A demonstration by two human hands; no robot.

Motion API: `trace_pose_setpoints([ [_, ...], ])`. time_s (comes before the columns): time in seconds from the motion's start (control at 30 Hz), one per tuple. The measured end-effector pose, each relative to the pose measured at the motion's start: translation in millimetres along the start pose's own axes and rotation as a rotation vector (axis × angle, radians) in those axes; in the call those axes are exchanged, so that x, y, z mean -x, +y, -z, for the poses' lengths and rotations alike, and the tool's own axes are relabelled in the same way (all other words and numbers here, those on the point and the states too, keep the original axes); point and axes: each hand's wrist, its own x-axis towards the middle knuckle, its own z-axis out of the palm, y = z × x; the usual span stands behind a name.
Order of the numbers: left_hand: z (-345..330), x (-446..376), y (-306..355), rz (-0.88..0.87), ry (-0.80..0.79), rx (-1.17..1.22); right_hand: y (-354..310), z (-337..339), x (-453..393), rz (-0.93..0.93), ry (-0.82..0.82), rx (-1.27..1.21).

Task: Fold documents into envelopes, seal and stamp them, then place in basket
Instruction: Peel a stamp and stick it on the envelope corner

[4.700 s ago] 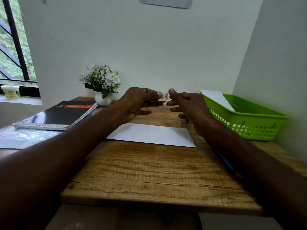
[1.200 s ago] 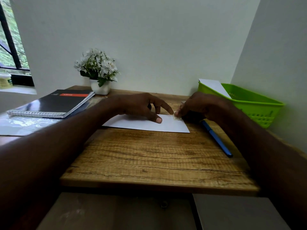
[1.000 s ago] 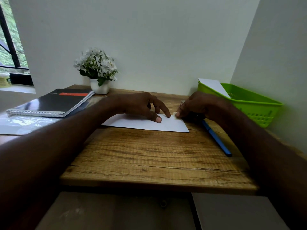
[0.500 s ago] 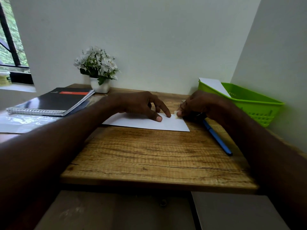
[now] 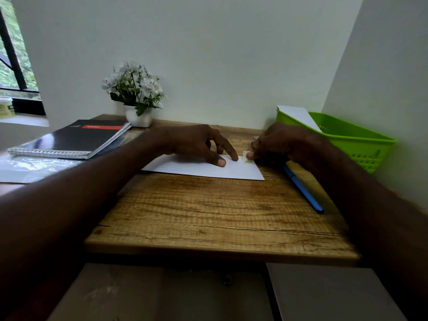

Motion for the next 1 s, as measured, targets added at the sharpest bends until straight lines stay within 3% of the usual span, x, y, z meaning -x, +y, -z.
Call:
trace_pose_setpoints([
  [1.0, 1.5, -3.1, -4.0, -0.033, 0.005, -0.042, 4.1, -2.2, -11.0, 0.052, 0.002, 0.061],
])
